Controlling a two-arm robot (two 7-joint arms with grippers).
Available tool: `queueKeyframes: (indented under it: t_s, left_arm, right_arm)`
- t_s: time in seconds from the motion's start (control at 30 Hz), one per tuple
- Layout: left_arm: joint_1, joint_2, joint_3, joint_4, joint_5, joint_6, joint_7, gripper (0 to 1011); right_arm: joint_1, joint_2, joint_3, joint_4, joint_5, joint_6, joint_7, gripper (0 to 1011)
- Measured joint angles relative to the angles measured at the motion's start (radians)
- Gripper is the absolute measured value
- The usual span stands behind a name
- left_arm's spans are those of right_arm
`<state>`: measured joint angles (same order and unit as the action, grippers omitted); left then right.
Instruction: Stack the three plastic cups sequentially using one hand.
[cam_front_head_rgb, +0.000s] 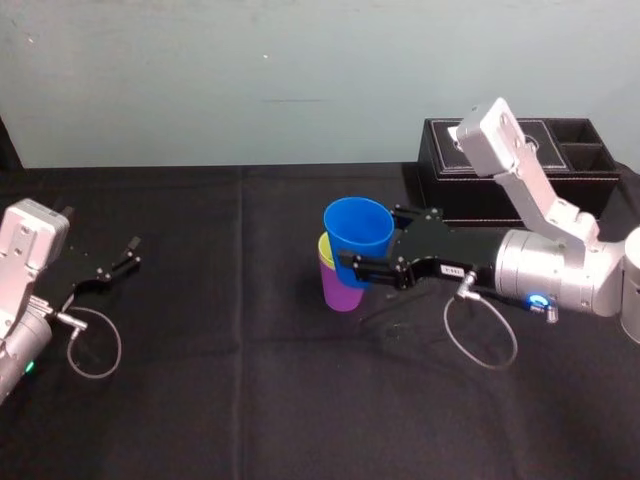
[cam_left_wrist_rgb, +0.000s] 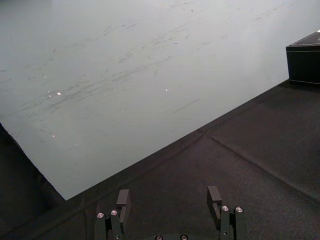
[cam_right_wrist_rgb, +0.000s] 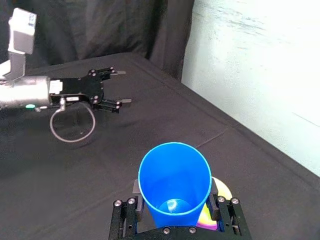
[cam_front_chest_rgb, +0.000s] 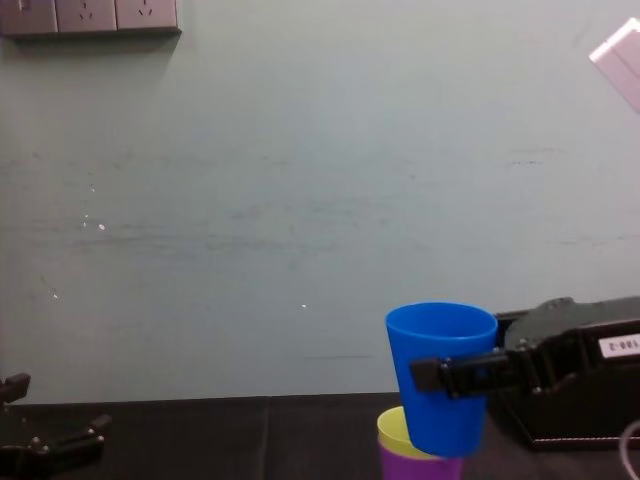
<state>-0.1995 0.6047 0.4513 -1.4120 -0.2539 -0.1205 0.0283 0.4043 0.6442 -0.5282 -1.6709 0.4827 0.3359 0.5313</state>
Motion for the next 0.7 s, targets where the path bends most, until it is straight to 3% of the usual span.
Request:
queueKeyframes:
  t_s: [0.7]
  left_arm:
    - [0.000, 0.000, 0.000, 0.000, 0.000, 0.000, 0.000, 1010]
  right_arm:
    - [0.108, -0.074, -0.042, 0.130, -0.013, 0.035, 0.002, 730]
